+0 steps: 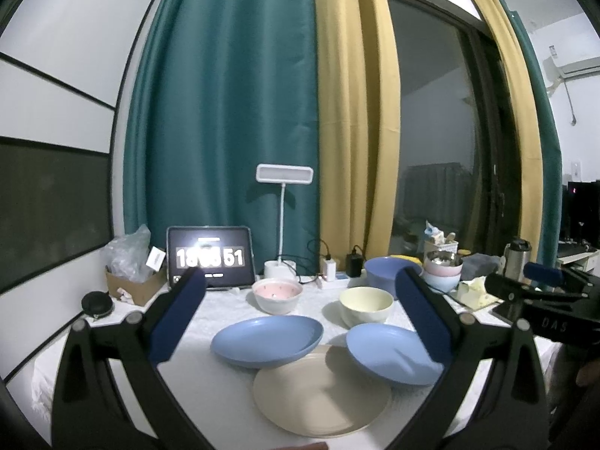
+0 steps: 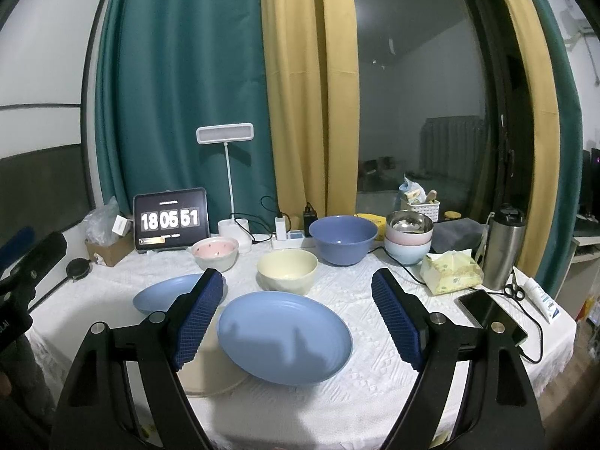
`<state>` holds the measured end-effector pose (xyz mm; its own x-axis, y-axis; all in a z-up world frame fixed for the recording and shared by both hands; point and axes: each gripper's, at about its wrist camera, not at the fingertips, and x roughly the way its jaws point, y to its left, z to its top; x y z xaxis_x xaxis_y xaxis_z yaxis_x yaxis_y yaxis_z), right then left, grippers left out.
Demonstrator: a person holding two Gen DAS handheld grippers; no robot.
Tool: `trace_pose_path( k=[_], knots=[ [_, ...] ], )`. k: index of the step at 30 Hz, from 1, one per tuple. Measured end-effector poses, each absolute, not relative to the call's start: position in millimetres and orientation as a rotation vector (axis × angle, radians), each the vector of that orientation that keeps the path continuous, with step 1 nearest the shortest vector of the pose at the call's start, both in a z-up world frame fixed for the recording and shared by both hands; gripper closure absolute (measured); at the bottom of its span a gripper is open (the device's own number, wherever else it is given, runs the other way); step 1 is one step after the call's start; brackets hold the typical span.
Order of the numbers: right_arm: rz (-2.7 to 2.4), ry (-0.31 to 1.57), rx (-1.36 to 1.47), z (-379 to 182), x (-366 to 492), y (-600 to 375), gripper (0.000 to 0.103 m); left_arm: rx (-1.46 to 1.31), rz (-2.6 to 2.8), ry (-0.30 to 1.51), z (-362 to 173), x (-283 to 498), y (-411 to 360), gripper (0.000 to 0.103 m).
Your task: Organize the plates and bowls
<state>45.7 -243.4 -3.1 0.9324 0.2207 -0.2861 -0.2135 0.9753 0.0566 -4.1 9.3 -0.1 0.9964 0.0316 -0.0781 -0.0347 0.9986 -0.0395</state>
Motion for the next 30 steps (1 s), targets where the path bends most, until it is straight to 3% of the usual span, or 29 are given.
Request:
trace_pose_path(
  k=[30],
  knots=[
    [0.221, 0.290, 0.037, -5.3, 45.0, -241.3, 0.019, -0.039, 0.024, 0.080, 2.9, -7.4, 10.7, 0.001]
  ],
)
